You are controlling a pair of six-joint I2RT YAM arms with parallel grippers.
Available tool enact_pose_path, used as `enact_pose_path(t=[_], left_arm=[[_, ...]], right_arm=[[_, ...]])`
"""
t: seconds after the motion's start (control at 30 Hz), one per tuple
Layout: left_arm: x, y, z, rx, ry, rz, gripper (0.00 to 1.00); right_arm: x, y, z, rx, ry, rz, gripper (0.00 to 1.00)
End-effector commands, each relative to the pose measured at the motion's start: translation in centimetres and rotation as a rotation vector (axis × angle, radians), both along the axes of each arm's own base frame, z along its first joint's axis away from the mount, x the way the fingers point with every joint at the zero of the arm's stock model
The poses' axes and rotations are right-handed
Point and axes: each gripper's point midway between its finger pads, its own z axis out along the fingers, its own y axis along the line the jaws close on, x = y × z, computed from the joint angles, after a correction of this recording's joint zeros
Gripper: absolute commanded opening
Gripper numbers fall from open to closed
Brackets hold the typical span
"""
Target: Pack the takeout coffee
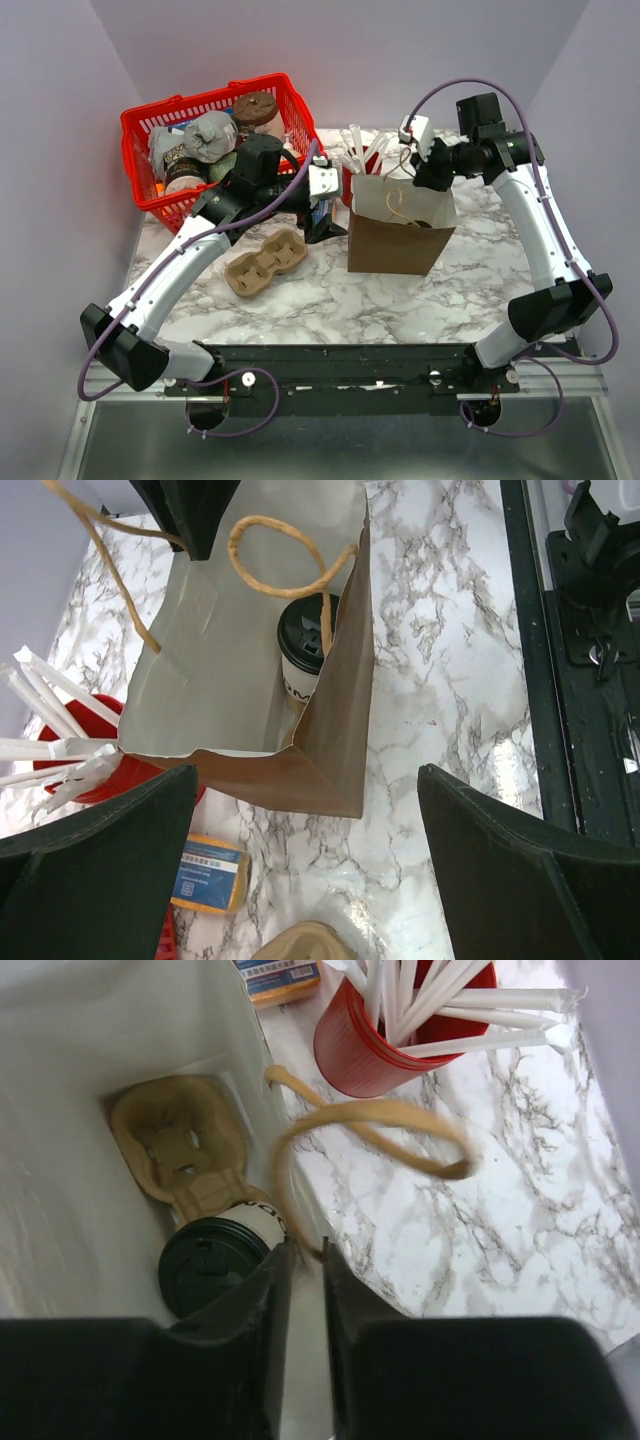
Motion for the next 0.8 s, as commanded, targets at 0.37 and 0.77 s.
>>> enact_pose_path(t=[0.37,0.77], left_arm=[[-0.2,0.6,-0.3,0.007,-0.02,0.026,0.98],[0.0,0.6,-2.4,0.039,0.008,0.033,0.99]], right_arm=[[-4.6,0.4,1.0,0.062,-0.014,0.076,0.01],[-9.3,1.3,1.6,0.091,-0.028,0.122,0.01]])
